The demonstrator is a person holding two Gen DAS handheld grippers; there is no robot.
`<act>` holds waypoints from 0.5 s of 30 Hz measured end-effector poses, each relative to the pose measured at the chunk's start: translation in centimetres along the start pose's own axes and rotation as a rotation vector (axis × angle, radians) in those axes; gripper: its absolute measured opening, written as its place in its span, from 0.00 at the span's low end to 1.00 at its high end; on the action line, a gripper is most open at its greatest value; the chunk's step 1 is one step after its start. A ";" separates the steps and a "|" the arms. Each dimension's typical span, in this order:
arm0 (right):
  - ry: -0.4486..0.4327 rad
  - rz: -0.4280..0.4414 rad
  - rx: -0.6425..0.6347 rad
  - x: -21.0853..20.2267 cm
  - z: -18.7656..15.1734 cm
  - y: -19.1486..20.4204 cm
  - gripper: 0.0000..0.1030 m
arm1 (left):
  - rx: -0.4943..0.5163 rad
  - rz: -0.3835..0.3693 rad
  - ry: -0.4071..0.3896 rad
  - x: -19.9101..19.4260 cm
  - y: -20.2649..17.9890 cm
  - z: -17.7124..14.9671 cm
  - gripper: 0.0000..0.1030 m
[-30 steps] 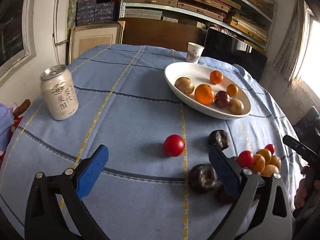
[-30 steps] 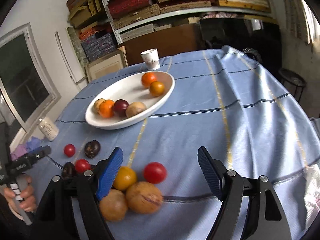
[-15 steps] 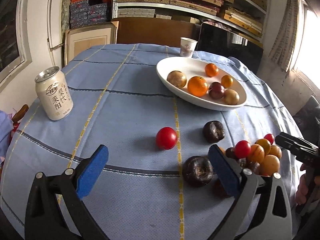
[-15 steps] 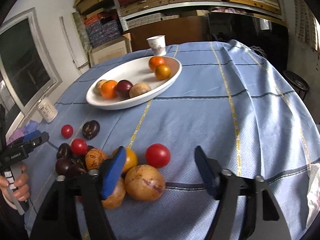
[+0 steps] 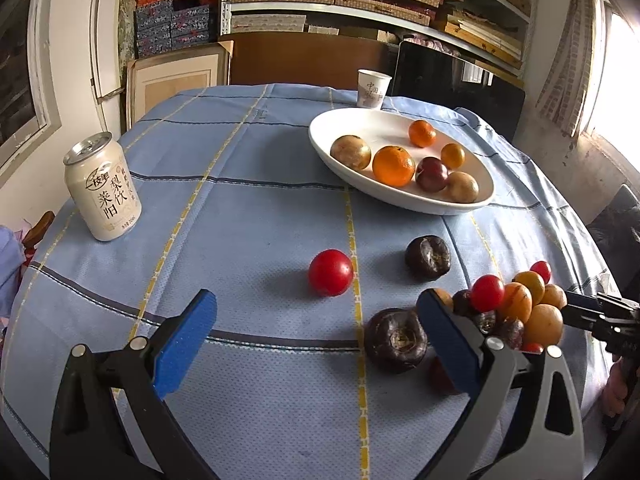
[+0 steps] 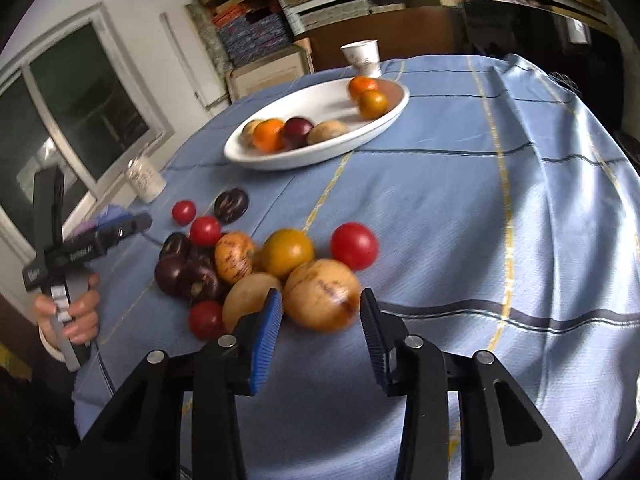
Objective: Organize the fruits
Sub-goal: 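Move both open tools back toward the fruit pile, then grasp a large speckled tan fruit with the right tool while the left tool approaches a dark plum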
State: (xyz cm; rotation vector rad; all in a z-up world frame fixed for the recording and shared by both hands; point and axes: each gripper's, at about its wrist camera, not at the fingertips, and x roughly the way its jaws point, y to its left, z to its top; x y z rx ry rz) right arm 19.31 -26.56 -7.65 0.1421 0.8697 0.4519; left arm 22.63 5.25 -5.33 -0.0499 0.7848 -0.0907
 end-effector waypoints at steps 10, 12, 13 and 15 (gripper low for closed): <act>0.031 -0.043 -0.012 1.5 1.0 0.5 0.44 | 0.003 0.008 -0.017 -0.3 0.2 0.0 0.96; 0.042 -0.051 -0.032 1.9 1.0 0.9 0.44 | 0.005 0.018 -0.022 -0.4 0.2 0.0 0.96; 0.053 -0.051 -0.041 2.2 1.0 1.1 0.43 | 0.005 0.023 -0.022 -0.4 0.2 0.0 0.96; 0.064 -0.045 -0.051 2.5 0.8 1.3 0.41 | 0.000 0.017 -0.016 -0.4 0.4 0.0 0.96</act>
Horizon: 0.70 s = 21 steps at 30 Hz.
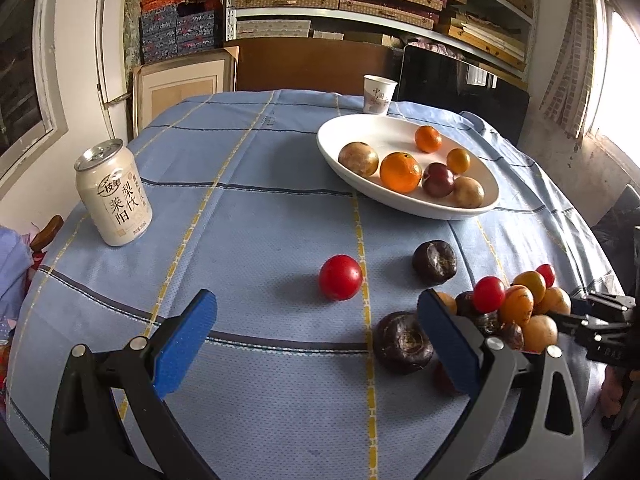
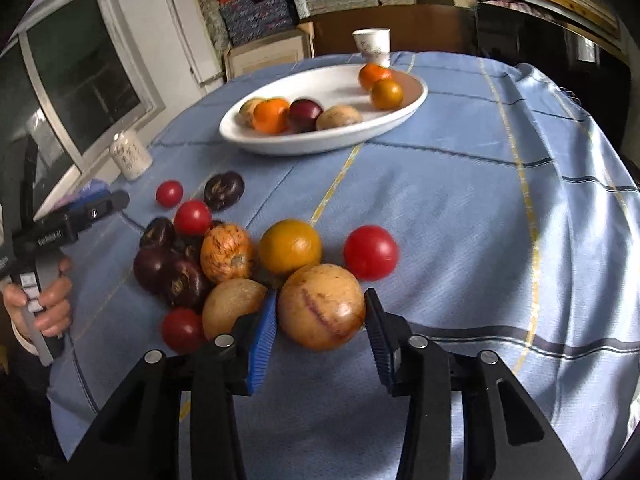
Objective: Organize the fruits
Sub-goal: 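Grasp a large speckled tan fruit with the right tool while the left tool approaches a dark plum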
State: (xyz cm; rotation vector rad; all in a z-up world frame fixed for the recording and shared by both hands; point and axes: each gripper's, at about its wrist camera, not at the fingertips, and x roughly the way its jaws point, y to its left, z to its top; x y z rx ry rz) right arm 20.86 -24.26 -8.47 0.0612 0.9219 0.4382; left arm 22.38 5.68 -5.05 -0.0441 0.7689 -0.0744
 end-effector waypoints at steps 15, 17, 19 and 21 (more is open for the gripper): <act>-0.021 0.074 0.129 -0.7 -0.2 -1.7 0.42 | 0.367 -0.307 0.026 -1.8 -6.8 -2.9 0.72; -0.017 0.077 0.129 -0.6 -0.2 -1.7 0.42 | 0.385 -0.305 0.047 -1.4 -7.1 -3.1 0.60; -0.023 0.084 0.135 -0.8 -0.2 -1.7 0.42 | 0.383 -0.316 0.075 -0.8 -7.1 -3.2 0.52; -0.036 0.100 0.142 -1.0 -0.2 -1.8 0.42 | 0.375 -0.325 0.089 -0.4 -7.1 -3.1 0.47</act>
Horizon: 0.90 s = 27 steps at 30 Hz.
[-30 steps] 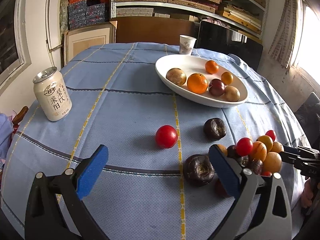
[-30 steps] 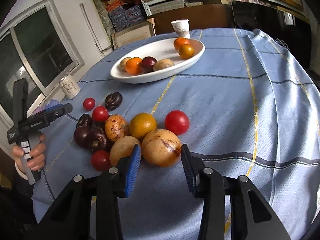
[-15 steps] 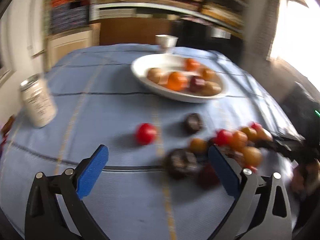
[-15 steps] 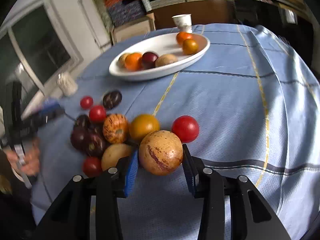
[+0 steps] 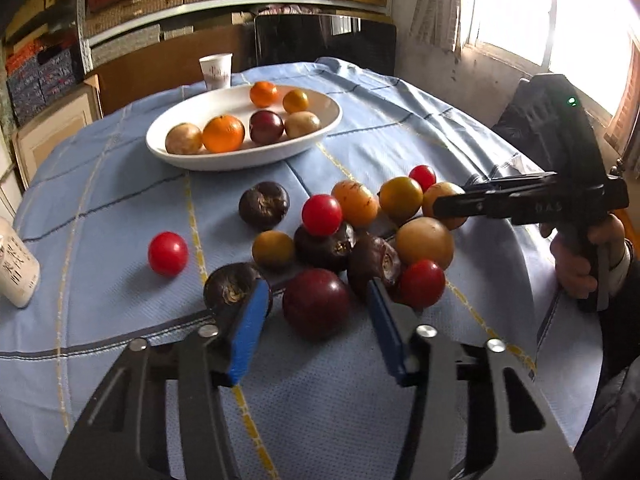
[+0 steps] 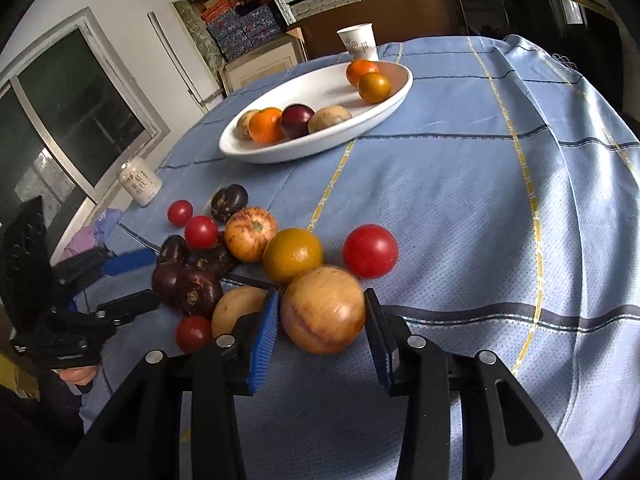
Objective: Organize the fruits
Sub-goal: 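Grasp a large speckled tan fruit with the right tool while the left tool approaches a dark plum, then grasp the dark red plum with the left tool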
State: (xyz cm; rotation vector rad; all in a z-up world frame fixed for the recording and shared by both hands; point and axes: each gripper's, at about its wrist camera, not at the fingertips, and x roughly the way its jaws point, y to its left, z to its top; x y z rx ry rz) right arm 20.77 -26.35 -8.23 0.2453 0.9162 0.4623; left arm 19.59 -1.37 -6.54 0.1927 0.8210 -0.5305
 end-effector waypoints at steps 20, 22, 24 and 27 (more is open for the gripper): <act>0.021 -0.082 -0.028 0.6 -0.2 0.3 0.43 | 0.024 0.041 0.125 3.1 -0.3 -0.1 0.45; 0.020 -0.083 -0.031 0.6 -0.2 0.4 0.43 | 0.012 0.024 0.120 3.0 -0.2 0.0 0.44; 0.018 -0.087 -0.034 0.6 -0.2 0.4 0.42 | 0.004 0.024 0.117 2.8 0.0 0.0 0.41; 0.016 -0.081 -0.026 0.5 -0.2 0.2 0.42 | -0.026 0.008 0.113 2.5 0.5 0.0 0.38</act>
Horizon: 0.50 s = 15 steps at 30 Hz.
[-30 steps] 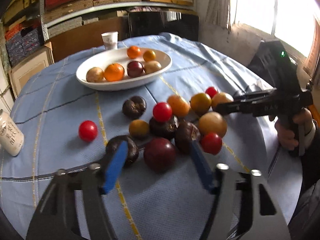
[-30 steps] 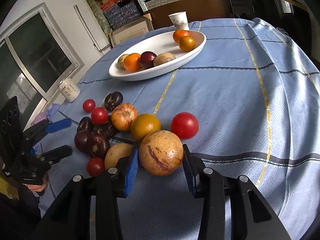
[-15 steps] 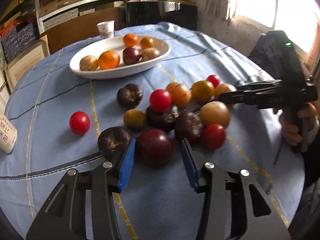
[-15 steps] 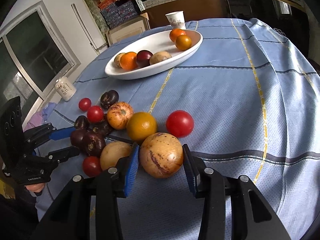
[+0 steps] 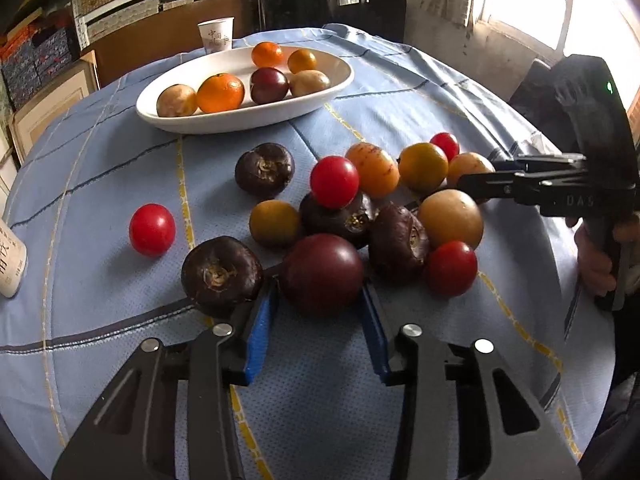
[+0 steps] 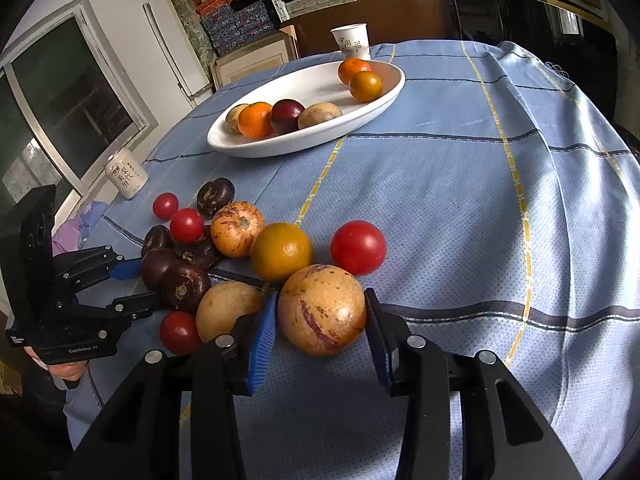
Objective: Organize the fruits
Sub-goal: 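Grasp the dark red plum with the left tool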
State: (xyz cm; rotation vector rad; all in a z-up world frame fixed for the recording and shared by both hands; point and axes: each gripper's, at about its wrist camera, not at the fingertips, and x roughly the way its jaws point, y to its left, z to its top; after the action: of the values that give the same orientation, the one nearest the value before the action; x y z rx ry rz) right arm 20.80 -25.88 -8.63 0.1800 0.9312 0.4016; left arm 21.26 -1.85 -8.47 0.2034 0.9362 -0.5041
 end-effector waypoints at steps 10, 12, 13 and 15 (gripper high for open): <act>0.001 -0.006 -0.006 -0.1 -0.2 0.0 0.42 | -0.061 -0.031 0.000 0.4 0.2 0.7 0.38; 0.000 -0.006 -0.006 -0.1 -0.2 0.0 0.42 | -0.059 -0.027 -0.001 0.5 0.2 0.7 0.38; 0.000 -0.005 -0.004 -0.1 -0.2 -0.1 0.42 | -0.061 -0.028 -0.001 0.5 0.2 0.7 0.38; 0.000 -0.003 -0.002 -0.1 -0.1 0.0 0.42 | -0.070 -0.032 -0.003 0.5 0.3 0.7 0.37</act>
State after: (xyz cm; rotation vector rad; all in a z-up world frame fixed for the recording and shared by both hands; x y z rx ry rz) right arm 20.65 -25.94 -8.67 0.1762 0.9309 0.3999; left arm 22.16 -2.03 -8.45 0.1249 0.9539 -0.5006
